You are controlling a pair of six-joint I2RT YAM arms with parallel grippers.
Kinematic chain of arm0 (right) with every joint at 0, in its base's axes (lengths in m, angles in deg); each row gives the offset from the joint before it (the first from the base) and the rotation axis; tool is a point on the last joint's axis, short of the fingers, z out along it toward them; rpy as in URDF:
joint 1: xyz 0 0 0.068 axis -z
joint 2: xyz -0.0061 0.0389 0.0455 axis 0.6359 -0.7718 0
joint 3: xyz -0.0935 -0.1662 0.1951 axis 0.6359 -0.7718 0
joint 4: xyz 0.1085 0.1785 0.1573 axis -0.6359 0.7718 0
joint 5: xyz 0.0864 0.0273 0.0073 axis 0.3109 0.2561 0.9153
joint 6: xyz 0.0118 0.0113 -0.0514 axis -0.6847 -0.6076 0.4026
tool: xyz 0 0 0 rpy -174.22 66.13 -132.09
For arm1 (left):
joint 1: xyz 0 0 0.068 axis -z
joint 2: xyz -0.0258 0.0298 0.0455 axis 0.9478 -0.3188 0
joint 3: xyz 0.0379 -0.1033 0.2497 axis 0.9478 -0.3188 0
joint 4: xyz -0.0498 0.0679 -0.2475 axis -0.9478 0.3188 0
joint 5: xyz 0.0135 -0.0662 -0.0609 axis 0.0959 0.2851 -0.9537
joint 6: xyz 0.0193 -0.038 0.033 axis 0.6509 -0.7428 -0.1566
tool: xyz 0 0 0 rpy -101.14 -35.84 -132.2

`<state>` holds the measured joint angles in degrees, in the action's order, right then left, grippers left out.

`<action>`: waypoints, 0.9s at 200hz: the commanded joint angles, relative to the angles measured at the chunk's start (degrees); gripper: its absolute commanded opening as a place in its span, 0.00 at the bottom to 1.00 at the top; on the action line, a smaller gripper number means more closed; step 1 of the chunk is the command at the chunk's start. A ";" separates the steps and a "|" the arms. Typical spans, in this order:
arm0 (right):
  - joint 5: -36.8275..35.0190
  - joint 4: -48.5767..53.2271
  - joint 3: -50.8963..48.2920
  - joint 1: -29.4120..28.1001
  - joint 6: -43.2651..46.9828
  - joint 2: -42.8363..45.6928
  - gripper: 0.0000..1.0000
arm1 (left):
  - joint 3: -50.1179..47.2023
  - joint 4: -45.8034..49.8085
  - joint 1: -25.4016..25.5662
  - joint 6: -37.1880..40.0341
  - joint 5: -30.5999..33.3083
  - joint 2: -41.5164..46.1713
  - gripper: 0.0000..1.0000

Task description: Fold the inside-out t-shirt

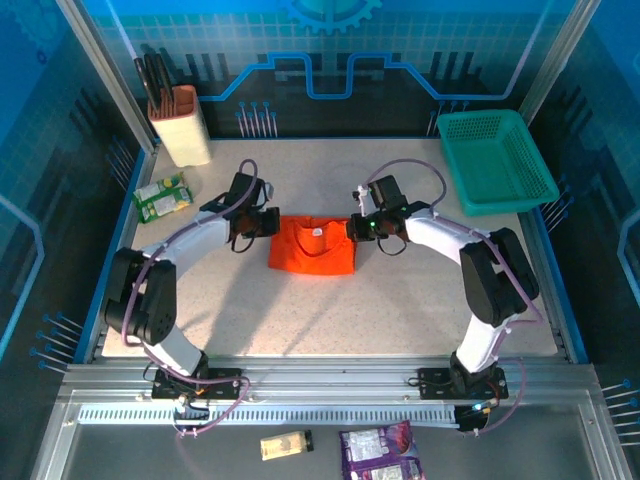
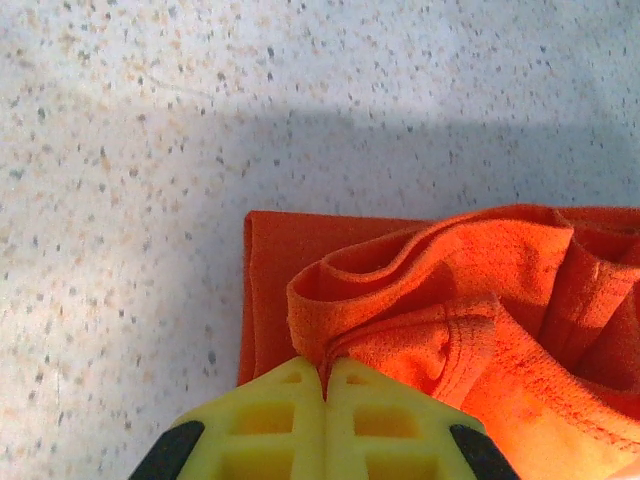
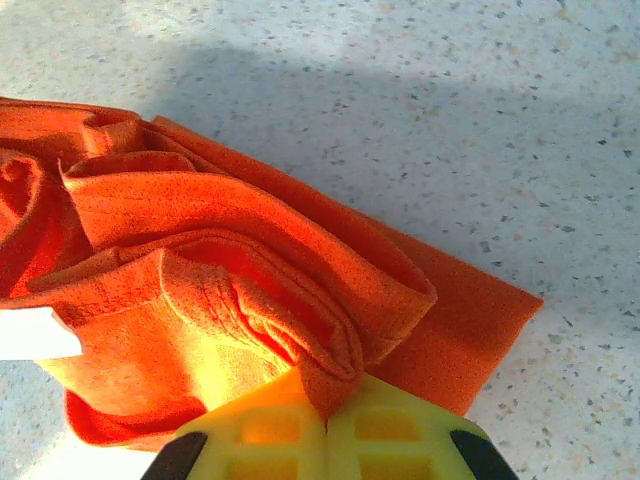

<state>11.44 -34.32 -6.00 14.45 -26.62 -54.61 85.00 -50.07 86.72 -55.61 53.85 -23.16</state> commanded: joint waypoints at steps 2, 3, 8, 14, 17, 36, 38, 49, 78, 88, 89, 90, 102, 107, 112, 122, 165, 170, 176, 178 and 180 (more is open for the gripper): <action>-1.14 1.93 1.66 1.34 -1.83 -2.09 0.00 | 4.40 -1.92 -1.37 2.42 -2.75 -3.95 0.00; -1.15 1.93 1.66 1.37 -1.92 -2.17 0.00 | 4.58 -2.00 -1.40 2.43 -2.90 -4.14 0.00; -1.28 2.09 1.66 1.56 -2.04 -2.47 0.00 | 5.47 -1.99 -1.57 2.87 -3.91 -5.38 0.00; -1.54 2.38 1.74 1.77 -2.08 -2.88 0.00 | 6.88 -1.61 -1.68 3.57 -6.05 -7.10 0.00; -1.63 2.52 1.75 1.89 -2.09 -3.06 0.00 | 7.66 -1.20 -1.69 3.93 -6.77 -7.93 0.00; -2.00 2.74 0.80 2.31 -2.36 -3.21 0.00 | 12.00 0.62 -1.69 5.43 -11.10 -12.93 0.00; -2.09 2.59 0.61 2.35 -2.38 -3.12 0.00 | 12.35 0.68 -1.69 5.57 -11.48 -13.29 0.00; -2.62 2.44 -0.36 2.36 -2.59 -2.81 0.00 | 13.67 0.51 -1.69 5.90 -13.01 -15.49 0.00; -4.76 1.31 -3.86 2.69 -3.71 -1.88 0.00 | 17.18 0.75 -1.61 7.14 -16.62 -21.27 0.00; -5.41 1.40 -4.63 2.71 -3.98 -2.06 0.00 | 18.78 1.80 -1.69 7.27 -16.76 -23.40 0.00; -5.41 1.40 -4.63 2.71 -3.98 -2.06 0.00 | 18.93 1.97 -1.69 7.32 -16.76 -23.58 0.00; -5.43 1.40 -4.74 2.71 -4.00 -2.02 0.00 | 19.10 2.05 -1.69 7.30 -16.76 -23.80 0.00; -5.62 1.27 -5.70 2.71 -4.42 -2.07 0.00 | 20.72 3.68 -1.68 7.48 -16.59 -25.75 0.00; -5.48 1.08 -5.99 2.71 -4.53 -2.06 0.00 | 21.20 4.18 -1.65 7.47 -16.41 -26.22 0.00; -5.39 0.91 -6.20 2.71 -4.55 -1.83 0.00 | 21.28 4.44 -1.68 7.52 -16.27 -26.39 0.00; -4.95 0.79 -6.28 2.71 -4.50 -1.33 0.00 | 20.67 4.05 -1.68 7.50 -16.15 -25.80 0.00; -2.36 5.64 -3.82 1.84 -3.58 5.06 0.00 | 14.70 0.83 -1.51 5.77 -15.90 -14.86 0.00; -2.57 6.06 -4.05 1.73 -3.58 6.06 0.00 | 14.13 0.20 -1.51 5.42 -16.36 -13.60 0.00; -2.83 6.53 -4.43 1.66 -3.67 7.03 0.00 | 13.77 -0.48 -1.51 5.10 -17.16 -12.62 0.00; -2.89 6.64 -4.65 1.66 -3.71 7.35 0.00 | 13.67 -0.60 -1.51 5.02 -17.60 -12.38 0.00; -3.06 6.78 -4.80 1.66 -3.75 7.58 0.00 | 13.69 -0.77 -1.47 4.92 -18.02 -12.10 0.00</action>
<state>7.73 -31.33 -11.62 16.31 -30.40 -52.60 100.06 -48.56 85.45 -49.68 39.25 -42.70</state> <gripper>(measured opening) 0.062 0.050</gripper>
